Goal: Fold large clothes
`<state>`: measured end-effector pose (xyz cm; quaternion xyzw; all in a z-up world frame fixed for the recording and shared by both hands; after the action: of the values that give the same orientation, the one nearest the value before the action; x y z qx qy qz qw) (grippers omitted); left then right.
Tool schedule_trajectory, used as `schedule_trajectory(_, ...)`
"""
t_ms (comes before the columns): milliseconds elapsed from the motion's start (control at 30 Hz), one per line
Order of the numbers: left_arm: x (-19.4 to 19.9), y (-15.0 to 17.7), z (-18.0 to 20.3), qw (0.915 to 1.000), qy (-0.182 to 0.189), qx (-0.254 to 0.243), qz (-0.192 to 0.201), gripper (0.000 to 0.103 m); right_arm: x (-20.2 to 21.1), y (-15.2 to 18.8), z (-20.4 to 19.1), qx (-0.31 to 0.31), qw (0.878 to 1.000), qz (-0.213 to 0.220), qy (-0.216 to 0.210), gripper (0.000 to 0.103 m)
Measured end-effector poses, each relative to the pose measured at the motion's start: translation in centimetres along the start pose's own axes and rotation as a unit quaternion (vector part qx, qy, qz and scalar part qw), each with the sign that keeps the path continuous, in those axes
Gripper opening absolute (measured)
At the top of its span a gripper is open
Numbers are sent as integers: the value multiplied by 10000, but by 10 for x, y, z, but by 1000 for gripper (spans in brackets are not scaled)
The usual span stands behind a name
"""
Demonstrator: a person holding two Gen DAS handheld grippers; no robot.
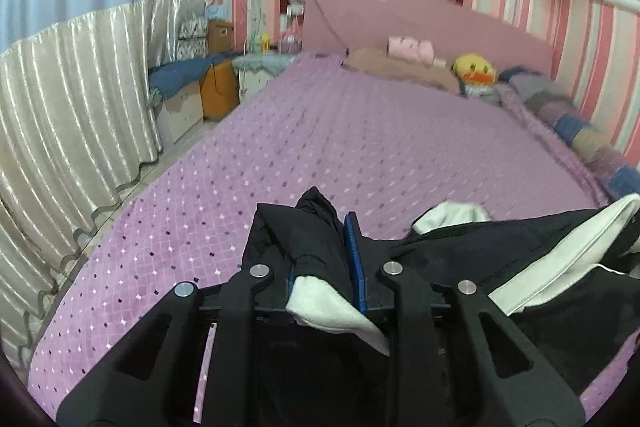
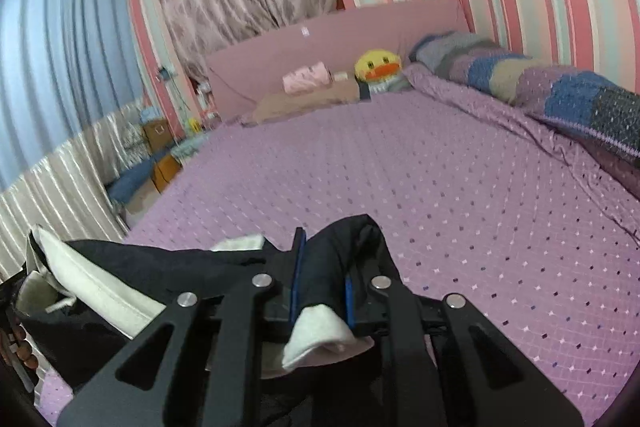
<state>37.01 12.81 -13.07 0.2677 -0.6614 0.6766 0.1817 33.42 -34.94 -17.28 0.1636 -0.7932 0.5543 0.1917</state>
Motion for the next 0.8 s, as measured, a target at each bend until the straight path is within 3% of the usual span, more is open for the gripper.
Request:
schedule_trajectory(133, -52, 15, 3, 9991, -18, -128, -403, 23, -42, 24, 12, -72, 9992, -377, 100, 17)
schedule_trajectory(300, -88, 25, 16, 9980, -139, -296, -541, 23, -67, 40, 21, -198, 9980, -590, 71, 19)
schedule_trajectory(533, -90, 31, 15, 9964, -180, -393, -724, 27, -66, 34, 21, -154, 9965, -827, -30, 25)
schedule_trajectory(600, -85, 28, 16, 9956, -151, -431, -824, 32, -60, 30, 20, -232, 9952, -943, -141, 33)
schedule_trajectory(633, -78, 28, 14, 9952, -81, -431, -875, 39, -57, 27, 20, -322, 9937, -1039, -259, 38)
schedule_trajectory(700, -70, 26, 15, 9947, 41, -451, -920, 55, -47, 23, 22, -508, 9913, -1081, -557, 59)
schedule_trajectory(800, -53, 24, 18, 9951, 62, -564, -805, 75, -37, 21, 23, -637, 9895, -1074, -721, 75)
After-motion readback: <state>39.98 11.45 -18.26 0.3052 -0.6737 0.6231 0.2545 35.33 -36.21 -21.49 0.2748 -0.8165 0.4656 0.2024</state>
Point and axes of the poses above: each gripper's, at about its wrist camera, not at the fingertips, and x roughly against the way its jaws point, z to its right, y to its underside, the point moved 4 cm from there along -x, roughly the way its jaws point, and after that the axes turned 5 degrees about -y, right-handed, at the moved point
